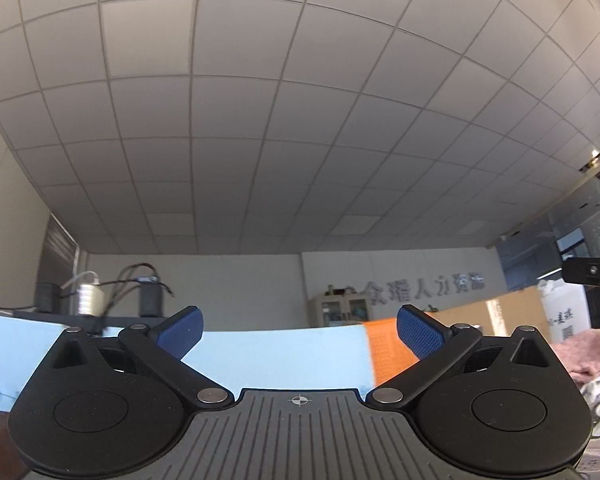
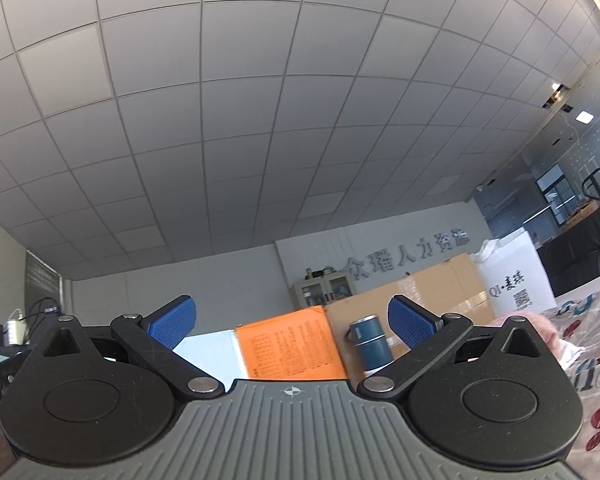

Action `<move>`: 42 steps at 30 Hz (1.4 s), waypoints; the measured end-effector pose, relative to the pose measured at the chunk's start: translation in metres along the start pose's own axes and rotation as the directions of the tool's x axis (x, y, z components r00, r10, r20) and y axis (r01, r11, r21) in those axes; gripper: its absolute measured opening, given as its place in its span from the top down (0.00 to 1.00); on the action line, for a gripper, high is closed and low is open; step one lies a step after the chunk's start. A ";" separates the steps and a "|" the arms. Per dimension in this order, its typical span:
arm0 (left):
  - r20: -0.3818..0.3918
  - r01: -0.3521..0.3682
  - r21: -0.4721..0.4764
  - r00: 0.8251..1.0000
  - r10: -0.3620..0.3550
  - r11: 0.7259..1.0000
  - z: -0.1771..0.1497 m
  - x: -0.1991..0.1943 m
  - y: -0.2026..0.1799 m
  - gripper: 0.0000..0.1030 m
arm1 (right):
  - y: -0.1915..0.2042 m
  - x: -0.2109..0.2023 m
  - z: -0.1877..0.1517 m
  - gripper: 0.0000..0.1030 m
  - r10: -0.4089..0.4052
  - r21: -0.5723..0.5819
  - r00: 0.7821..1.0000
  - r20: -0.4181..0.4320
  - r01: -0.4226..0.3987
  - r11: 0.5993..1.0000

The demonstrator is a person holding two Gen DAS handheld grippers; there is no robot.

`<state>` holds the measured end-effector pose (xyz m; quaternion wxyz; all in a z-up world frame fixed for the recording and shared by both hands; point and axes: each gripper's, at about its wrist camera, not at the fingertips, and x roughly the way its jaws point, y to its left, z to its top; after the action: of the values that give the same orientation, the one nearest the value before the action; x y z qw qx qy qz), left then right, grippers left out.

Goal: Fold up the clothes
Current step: 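Swing both tools around toward the brown leather jacket, then close the right gripper on the brown jacket's edge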

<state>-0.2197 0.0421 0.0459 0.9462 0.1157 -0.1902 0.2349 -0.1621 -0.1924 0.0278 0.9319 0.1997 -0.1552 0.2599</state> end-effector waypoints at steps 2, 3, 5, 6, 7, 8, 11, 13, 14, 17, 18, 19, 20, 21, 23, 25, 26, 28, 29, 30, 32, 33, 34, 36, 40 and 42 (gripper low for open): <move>0.010 -0.061 0.003 0.998 0.061 0.998 0.006 -0.007 0.018 0.00 | 0.013 -0.002 -0.001 0.00 0.066 0.019 0.997 -0.029 -0.065 0.998; 0.015 -0.093 0.004 0.996 0.093 0.996 0.009 -0.010 0.027 0.00 | 0.020 -0.003 -0.001 0.00 0.101 0.029 0.994 -0.045 -0.099 0.995; 0.019 -0.150 0.021 0.989 0.150 0.988 0.017 -0.015 0.043 0.00 | 0.035 -0.003 -0.003 0.00 0.171 0.046 0.982 -0.084 -0.167 0.985; 0.023 -0.178 0.032 0.984 0.177 0.984 0.021 -0.017 0.051 0.00 | 0.042 -0.002 -0.004 0.00 0.206 0.055 0.973 -0.105 -0.201 0.978; 0.029 -0.205 0.042 0.979 0.204 0.978 0.026 -0.018 0.059 0.00 | 0.049 -0.002 -0.005 0.00 0.238 0.066 0.963 -0.123 -0.231 0.971; 0.036 -0.234 0.048 0.972 0.232 0.971 0.030 -0.019 0.067 0.00 | 0.057 -0.002 -0.006 0.00 0.272 0.078 0.952 -0.139 -0.263 0.962; 0.051 -0.322 -0.045 0.945 0.324 0.946 0.045 -0.022 0.099 0.00 | 0.085 -0.001 -0.007 0.00 0.388 0.106 0.901 -0.194 -0.374 0.921; 0.053 -0.376 -0.126 0.921 0.385 0.918 0.055 -0.024 0.122 0.00 | 0.107 0.002 -0.007 0.00 0.460 0.115 0.853 -0.248 -0.446 0.888; 0.045 -0.396 -0.178 0.911 0.409 0.901 0.059 -0.024 0.134 0.00 | 0.119 0.004 -0.008 0.00 0.491 0.121 0.825 -0.279 -0.477 0.871; -0.021 -0.383 -0.364 0.915 0.404 0.849 0.059 -0.024 0.179 0.00 | 0.150 0.010 -0.012 0.00 0.558 0.158 0.745 -0.365 -0.541 0.826; -0.041 -0.360 -0.390 0.926 0.375 0.847 0.054 -0.021 0.189 0.00 | 0.160 0.012 -0.014 0.00 0.573 0.174 0.721 -0.390 -0.554 0.814; -0.061 -0.338 -0.416 0.937 0.345 0.844 0.050 -0.019 0.199 0.00 | 0.170 0.014 -0.016 0.00 0.588 0.191 0.695 -0.413 -0.566 0.802; -0.080 -0.316 -0.443 0.946 0.314 0.839 0.045 -0.016 0.208 0.00 | 0.179 0.017 -0.019 0.00 0.599 0.202 0.672 -0.435 -0.575 0.793; -0.098 -0.297 -0.467 0.954 0.285 0.833 0.040 -0.014 0.218 0.00 | 0.188 0.021 -0.023 0.00 0.604 0.207 0.654 -0.455 -0.582 0.786; -0.140 -0.276 -0.511 0.961 0.238 0.814 0.022 -0.015 0.235 0.00 | 0.206 0.025 -0.029 0.00 0.605 0.214 0.624 -0.494 -0.587 0.781; -0.177 -0.274 -0.565 0.962 0.209 0.779 0.002 -0.023 0.250 0.00 | 0.221 0.038 -0.042 0.00 0.605 0.232 0.589 -0.535 -0.586 0.776; -0.193 -0.279 -0.590 0.960 0.203 0.758 -0.008 -0.028 0.258 0.00 | 0.226 0.044 -0.048 0.00 0.607 0.245 0.572 -0.551 -0.584 0.774; -0.217 -0.305 -0.630 0.952 0.215 0.714 -0.026 -0.035 0.276 0.00 | 0.237 0.048 -0.057 0.00 0.606 0.265 0.547 -0.577 -0.576 0.773; -0.226 -0.317 -0.647 0.948 0.222 0.694 -0.033 -0.037 0.287 0.00 | 0.245 0.052 -0.062 0.00 0.602 0.272 0.539 -0.589 -0.569 0.776; -0.235 -0.329 -0.663 0.944 0.229 0.673 -0.039 -0.040 0.297 0.00 | 0.254 0.058 -0.069 0.00 0.597 0.276 0.529 -0.603 -0.563 0.779; -0.240 -0.331 -0.702 0.944 0.228 0.631 -0.047 -0.047 0.311 0.00 | 0.274 0.070 -0.085 0.00 0.584 0.282 0.504 -0.636 -0.553 0.784; -0.239 -0.326 -0.723 0.945 0.223 0.609 -0.049 -0.051 0.317 0.00 | 0.284 0.075 -0.092 0.00 0.580 0.289 0.487 -0.653 -0.548 0.785; -0.235 -0.320 -0.745 0.947 0.218 0.585 -0.052 -0.055 0.322 0.00 | 0.294 0.079 -0.099 0.00 0.576 0.296 0.471 -0.669 -0.542 0.787; -0.221 -0.301 -0.795 0.952 0.211 0.527 -0.059 -0.061 0.333 0.00 | 0.313 0.088 -0.112 0.00 0.568 0.318 0.433 -0.700 -0.523 0.791; -0.222 -0.289 -0.848 0.955 0.198 0.445 -0.071 -0.065 0.345 0.00 | 0.348 0.103 -0.136 0.00 0.576 0.381 0.361 -0.734 -0.484 0.788; -0.223 -0.288 -0.859 0.954 0.199 0.422 -0.074 -0.066 0.347 0.00 | 0.364 0.107 -0.146 0.00 0.574 0.388 0.339 -0.745 -0.479 0.787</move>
<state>-0.4202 0.3382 -0.0031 0.8311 -0.4300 -0.2575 0.2412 -0.2464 0.2048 0.0490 0.7413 0.0359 0.2655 0.6154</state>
